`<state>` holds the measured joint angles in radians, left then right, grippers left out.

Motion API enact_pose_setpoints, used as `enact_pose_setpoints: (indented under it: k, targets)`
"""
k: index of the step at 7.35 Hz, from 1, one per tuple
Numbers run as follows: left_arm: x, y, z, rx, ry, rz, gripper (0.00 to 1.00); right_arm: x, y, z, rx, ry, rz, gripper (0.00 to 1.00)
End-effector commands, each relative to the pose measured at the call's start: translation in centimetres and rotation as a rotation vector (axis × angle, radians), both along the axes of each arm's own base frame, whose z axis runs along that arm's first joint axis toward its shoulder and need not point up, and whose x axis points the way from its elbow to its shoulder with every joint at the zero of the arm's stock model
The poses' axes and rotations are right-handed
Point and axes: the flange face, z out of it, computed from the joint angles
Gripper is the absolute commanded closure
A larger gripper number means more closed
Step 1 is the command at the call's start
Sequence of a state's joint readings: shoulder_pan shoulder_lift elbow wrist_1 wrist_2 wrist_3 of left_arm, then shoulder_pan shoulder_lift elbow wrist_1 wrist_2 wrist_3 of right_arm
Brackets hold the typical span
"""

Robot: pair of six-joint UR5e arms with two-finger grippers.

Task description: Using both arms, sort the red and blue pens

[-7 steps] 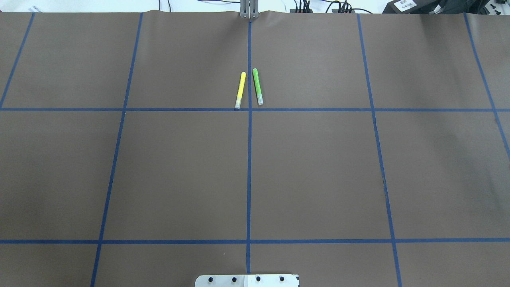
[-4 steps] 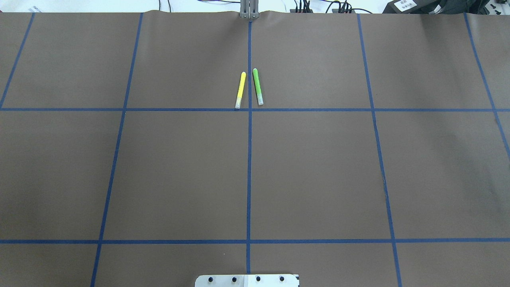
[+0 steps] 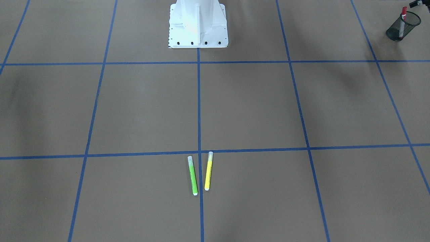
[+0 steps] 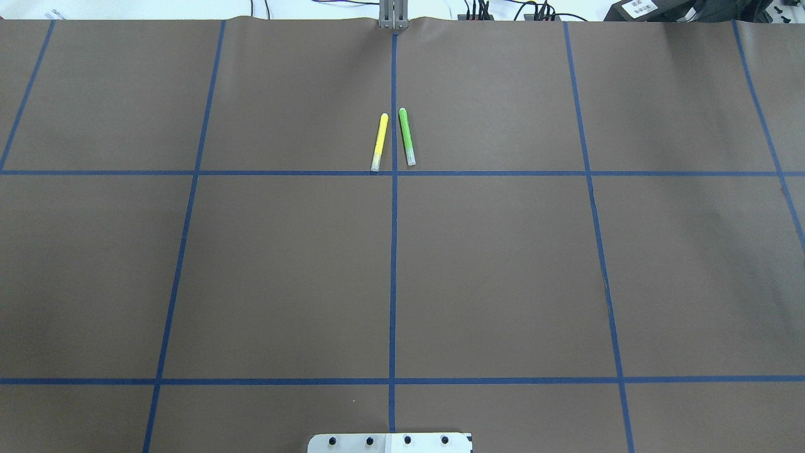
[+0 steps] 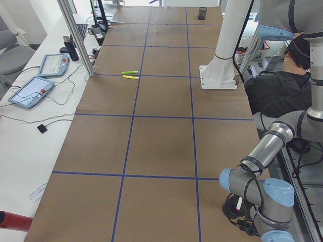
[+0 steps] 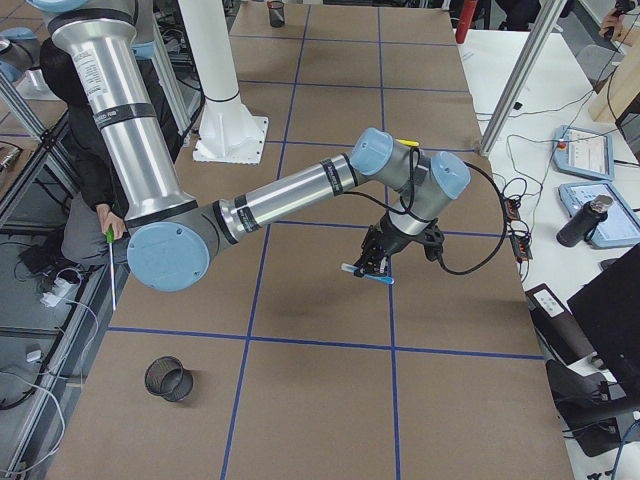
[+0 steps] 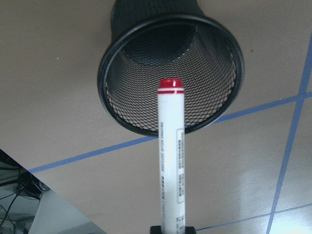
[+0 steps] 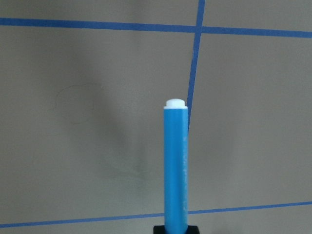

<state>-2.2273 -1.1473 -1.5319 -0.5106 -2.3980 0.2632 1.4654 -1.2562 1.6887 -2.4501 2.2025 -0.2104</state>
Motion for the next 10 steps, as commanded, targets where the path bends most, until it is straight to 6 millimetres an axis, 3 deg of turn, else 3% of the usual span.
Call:
enact_pose_setpoints:
  k: [1,3,5,6,8,10]
  targets:
    - [-1.8,-2.4,-0.8,0.034,-0.031,-0.001,0.0,0.9,1.0,1.3,-0.023,-0.013,0.022,1.0]
    - [-6.2,-8.0,-2.8,0.128,-0.105,0.001,0.0,2.4,3.3,3.9,-0.064,-0.014,0.039,1.0]
    - [-9.8,-13.0,-8.7,0.365,-0.289,0.007,0.0,3.8,5.4,5.9,-0.105,-0.012,0.065,1.0]
    - [-10.8,-14.4,-9.9,0.464,-0.365,0.011,0.0,4.4,7.1,6.8,-0.123,-0.011,0.076,1.0]
    - [-11.4,-17.7,-10.8,0.641,-0.479,0.051,0.0,6.4,11.4,9.0,-0.263,-0.01,0.119,1.0]
    - [-9.8,-22.9,-13.0,0.679,-0.573,0.086,0.0,7.4,15.6,12.4,-0.286,-0.064,0.071,1.0]
